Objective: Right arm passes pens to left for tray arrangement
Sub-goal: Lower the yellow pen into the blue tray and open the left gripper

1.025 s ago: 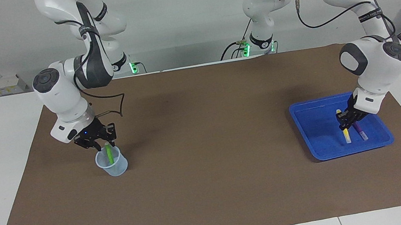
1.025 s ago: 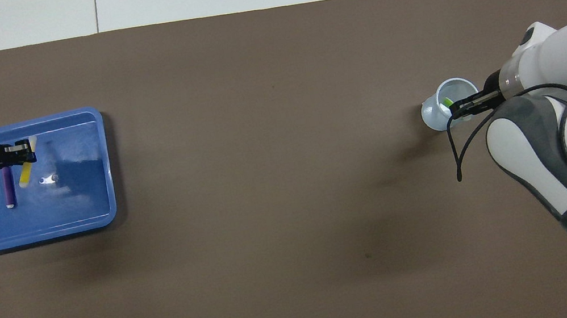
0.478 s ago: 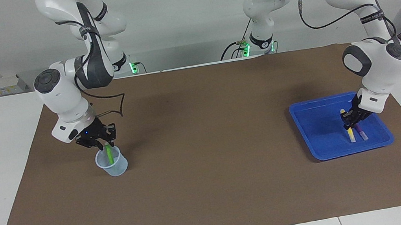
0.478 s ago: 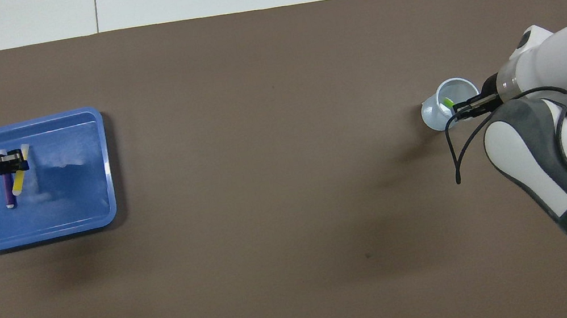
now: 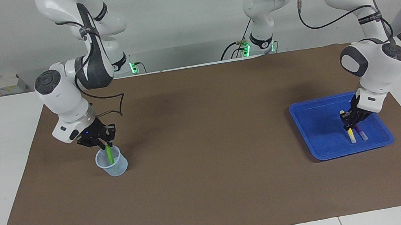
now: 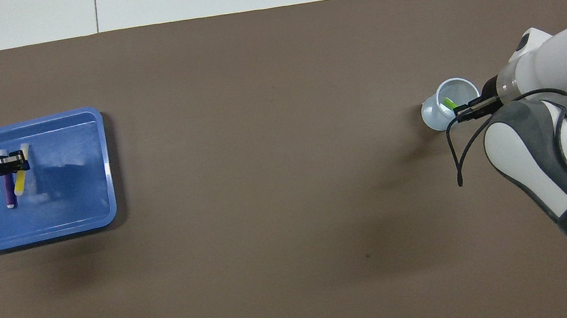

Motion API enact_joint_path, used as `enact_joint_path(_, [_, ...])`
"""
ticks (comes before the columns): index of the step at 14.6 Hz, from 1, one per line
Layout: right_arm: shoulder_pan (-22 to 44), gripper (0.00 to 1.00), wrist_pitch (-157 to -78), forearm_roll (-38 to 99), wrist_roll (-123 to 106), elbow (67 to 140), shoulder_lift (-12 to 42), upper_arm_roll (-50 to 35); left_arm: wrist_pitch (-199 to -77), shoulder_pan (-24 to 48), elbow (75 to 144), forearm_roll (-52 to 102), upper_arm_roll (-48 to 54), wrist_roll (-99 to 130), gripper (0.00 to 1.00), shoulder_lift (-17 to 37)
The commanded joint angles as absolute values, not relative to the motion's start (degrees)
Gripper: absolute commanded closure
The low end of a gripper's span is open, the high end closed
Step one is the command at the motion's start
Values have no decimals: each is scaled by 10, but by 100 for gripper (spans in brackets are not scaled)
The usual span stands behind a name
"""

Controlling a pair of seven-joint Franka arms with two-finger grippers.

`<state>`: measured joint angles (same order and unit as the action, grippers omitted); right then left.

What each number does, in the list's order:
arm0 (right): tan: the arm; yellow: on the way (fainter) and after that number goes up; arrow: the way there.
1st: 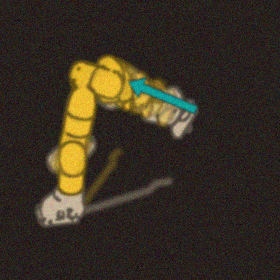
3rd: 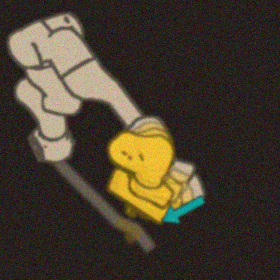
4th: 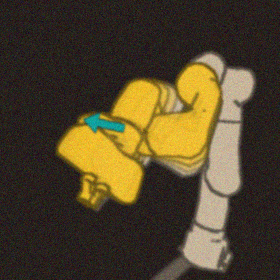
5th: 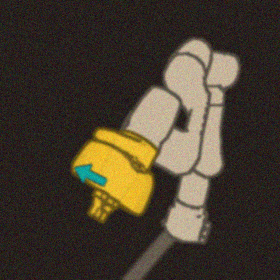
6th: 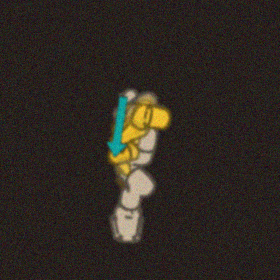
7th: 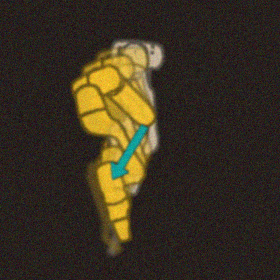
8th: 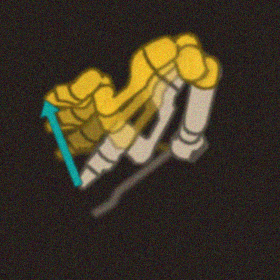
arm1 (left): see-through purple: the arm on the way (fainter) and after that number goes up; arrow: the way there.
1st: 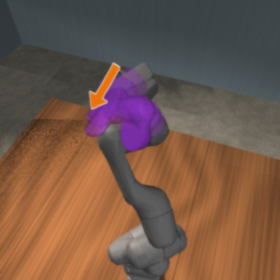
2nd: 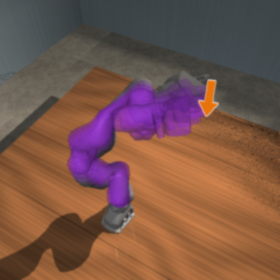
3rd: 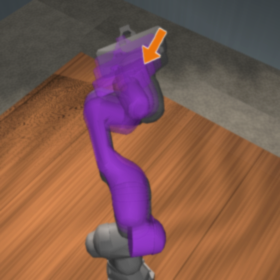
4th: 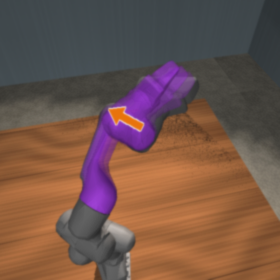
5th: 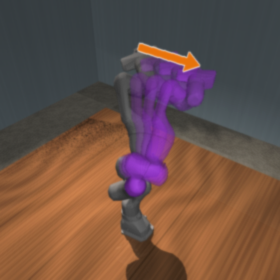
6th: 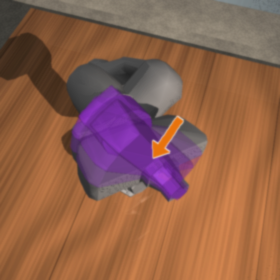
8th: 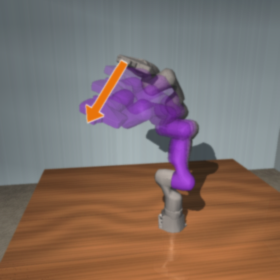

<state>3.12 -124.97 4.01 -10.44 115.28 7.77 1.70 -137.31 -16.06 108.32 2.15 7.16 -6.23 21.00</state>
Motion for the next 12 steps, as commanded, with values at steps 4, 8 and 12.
enact_joint_path(4, [25,92,-1264,32,-117,1171,62,14,-1382,-166,1107,9,76,-64,50,199])
enact_joint_path(8, [24,97,-1256,31,-120,1152,65,14,-1362,-157,1091,18,78,-48,50,200])
enact_joint_path(12, [23,100,-1182,31,-120,1097,64,15,-1312,-135,1064,18,82,33,49,189])
